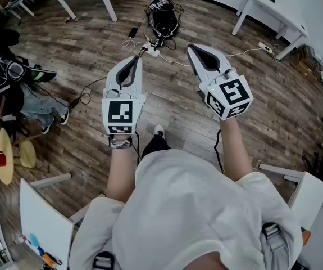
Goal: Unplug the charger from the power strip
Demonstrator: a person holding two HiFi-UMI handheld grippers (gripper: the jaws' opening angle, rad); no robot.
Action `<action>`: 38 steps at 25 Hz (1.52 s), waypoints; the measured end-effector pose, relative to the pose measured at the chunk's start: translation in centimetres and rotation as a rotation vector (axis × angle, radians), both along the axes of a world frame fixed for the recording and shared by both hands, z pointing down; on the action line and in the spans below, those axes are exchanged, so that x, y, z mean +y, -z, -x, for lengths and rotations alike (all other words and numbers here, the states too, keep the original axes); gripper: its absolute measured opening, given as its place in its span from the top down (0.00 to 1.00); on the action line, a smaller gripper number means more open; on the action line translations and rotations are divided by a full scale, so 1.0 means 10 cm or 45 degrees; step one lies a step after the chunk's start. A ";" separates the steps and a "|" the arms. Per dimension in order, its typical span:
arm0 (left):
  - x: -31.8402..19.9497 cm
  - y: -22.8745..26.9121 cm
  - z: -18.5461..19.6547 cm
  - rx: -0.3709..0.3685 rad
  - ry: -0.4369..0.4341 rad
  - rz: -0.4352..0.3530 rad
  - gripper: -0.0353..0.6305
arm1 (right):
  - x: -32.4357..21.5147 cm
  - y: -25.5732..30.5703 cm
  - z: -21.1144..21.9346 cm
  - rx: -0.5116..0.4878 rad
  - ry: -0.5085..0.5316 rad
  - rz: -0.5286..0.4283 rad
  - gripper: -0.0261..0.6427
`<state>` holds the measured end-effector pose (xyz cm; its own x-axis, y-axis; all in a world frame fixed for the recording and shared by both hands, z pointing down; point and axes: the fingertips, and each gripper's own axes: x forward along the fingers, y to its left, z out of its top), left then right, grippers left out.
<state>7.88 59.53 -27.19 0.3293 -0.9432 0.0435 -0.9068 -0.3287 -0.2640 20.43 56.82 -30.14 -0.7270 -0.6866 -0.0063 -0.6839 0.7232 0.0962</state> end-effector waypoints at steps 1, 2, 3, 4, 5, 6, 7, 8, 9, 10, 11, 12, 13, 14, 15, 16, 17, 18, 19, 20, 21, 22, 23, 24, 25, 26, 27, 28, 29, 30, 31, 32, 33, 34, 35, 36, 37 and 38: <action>0.00 -0.01 -0.01 0.000 -0.002 0.003 0.94 | 0.01 0.00 0.00 0.003 0.000 -0.002 0.96; 0.00 -0.02 -0.01 0.001 -0.003 0.007 0.94 | 0.01 0.00 0.00 0.005 0.000 -0.003 0.96; 0.00 -0.02 -0.02 0.002 -0.002 0.009 0.94 | 0.02 0.00 -0.01 0.006 0.000 -0.004 0.96; 0.00 -0.03 -0.04 0.005 -0.001 0.011 0.94 | 0.03 0.01 -0.03 0.005 -0.001 -0.004 0.96; 0.00 -0.03 -0.05 0.007 0.001 0.013 0.94 | 0.03 0.01 -0.05 0.000 -0.002 -0.001 0.96; -0.01 -0.03 -0.08 0.010 0.002 0.015 0.94 | 0.03 0.01 -0.08 -0.008 -0.003 0.005 0.96; -0.02 -0.04 -0.11 0.013 0.003 0.020 0.94 | 0.04 0.00 -0.11 -0.016 -0.002 0.015 0.96; -0.02 -0.05 -0.13 0.017 0.004 0.025 0.94 | 0.04 -0.01 -0.13 -0.023 0.000 0.027 0.96; -0.02 -0.06 -0.14 0.019 0.005 0.028 0.94 | 0.03 -0.03 -0.14 -0.026 0.003 0.038 0.96; -0.04 -0.08 -0.14 0.020 0.007 0.030 0.94 | 0.02 -0.05 -0.14 -0.026 0.006 0.045 0.96; -0.06 -0.09 -0.14 0.022 0.009 0.031 0.94 | 0.00 -0.07 -0.13 -0.024 0.008 0.049 0.96; -0.09 -0.10 -0.13 0.024 0.011 0.032 0.94 | -0.03 -0.09 -0.12 -0.021 0.009 0.051 0.96; -0.13 -0.11 -0.12 0.024 0.011 0.032 0.94 | -0.07 -0.10 -0.11 -0.020 0.008 0.053 0.96; -0.17 -0.12 -0.10 0.023 0.011 0.033 0.94 | -0.13 -0.12 -0.10 -0.022 0.006 0.057 0.96; -0.22 -0.13 -0.08 0.022 0.013 0.035 0.94 | -0.19 -0.14 -0.08 -0.024 0.005 0.063 0.96; -0.28 -0.15 -0.04 0.024 0.017 0.037 0.94 | -0.25 -0.16 -0.05 -0.025 0.005 0.069 0.96; -0.34 -0.17 0.00 0.030 0.022 0.041 0.94 | -0.32 -0.19 -0.02 -0.025 0.007 0.075 0.96; -0.43 -0.19 0.05 0.037 0.028 0.045 0.94 | -0.40 -0.21 0.01 -0.027 0.010 0.080 0.96; -0.52 -0.22 0.09 0.047 0.034 0.047 0.94 | -0.49 -0.22 0.03 -0.030 0.011 0.084 0.96; -0.64 -0.24 0.12 0.057 0.036 0.049 0.94 | -0.59 -0.24 0.05 -0.033 0.011 0.089 0.96; -0.76 -0.25 0.15 0.063 0.036 0.051 0.94 | -0.70 -0.25 0.06 -0.033 0.008 0.094 0.96; -0.88 -0.27 0.17 0.062 0.032 0.052 0.94 | -0.83 -0.27 0.07 -0.030 0.003 0.097 0.96; -1.00 -0.28 0.20 0.056 0.025 0.052 0.94 | -0.95 -0.27 0.10 -0.026 -0.001 0.098 0.96; -1.13 -0.29 0.22 0.049 0.019 0.052 0.94 | -1.08 -0.27 0.12 -0.022 -0.006 0.096 0.96; -1.26 -0.31 0.26 0.045 0.013 0.052 0.94 | -1.21 -0.27 0.15 -0.021 -0.010 0.092 0.96; -1.39 -0.33 0.30 0.044 0.009 0.053 0.94 | -1.35 -0.27 0.19 -0.020 -0.015 0.088 0.96; -1.53 -0.35 0.34 0.045 0.006 0.058 0.94 | -1.49 -0.27 0.22 -0.020 -0.020 0.086 0.96; -1.66 -0.38 0.37 0.045 0.003 0.065 0.94 | -1.63 -0.28 0.25 -0.021 -0.025 0.087 0.96; -1.79 -0.41 0.40 0.045 -0.001 0.074 0.94 | -1.77 -0.30 0.28 -0.023 -0.031 0.094 0.96; -1.92 -0.45 0.43 0.044 -0.006 0.085 0.94 | -1.91 -0.33 0.31 -0.025 -0.037 0.105 0.96; -2.05 -0.48 0.47 0.043 -0.010 0.096 0.94 | -2.05 -0.37 0.34 -0.028 -0.044 0.119 0.96; -2.18 -0.52 0.51 0.043 -0.013 0.106 0.94 | -2.20 -0.41 0.37 -0.030 -0.050 0.134 0.96; -2.32 -0.55 0.55 0.044 -0.015 0.114 0.94 | -2.34 -0.45 0.42 -0.030 -0.055 0.147 0.96; -2.46 -0.57 0.60 0.050 -0.017 0.121 0.94 | -2.47 -0.48 0.46 -0.026 -0.060 0.158 0.96; -2.58 -0.59 0.65 0.061 -0.020 0.128 0.94 | -2.60 -0.50 0.51 -0.020 -0.065 0.166 0.96; -2.71 -0.60 0.69 0.076 -0.023 0.134 0.94 | -2.72 -0.52 0.55 -0.014 -0.069 0.172 0.96; -2.83 -0.62 0.73 0.086 -0.026 0.142 0.94 | -2.84 -0.53 0.59 -0.009 -0.071 0.177 0.96; -2.95 -0.63 0.77 0.085 -0.030 0.150 0.94 | -2.96 -0.54 0.62 -0.006 -0.073 0.181 0.96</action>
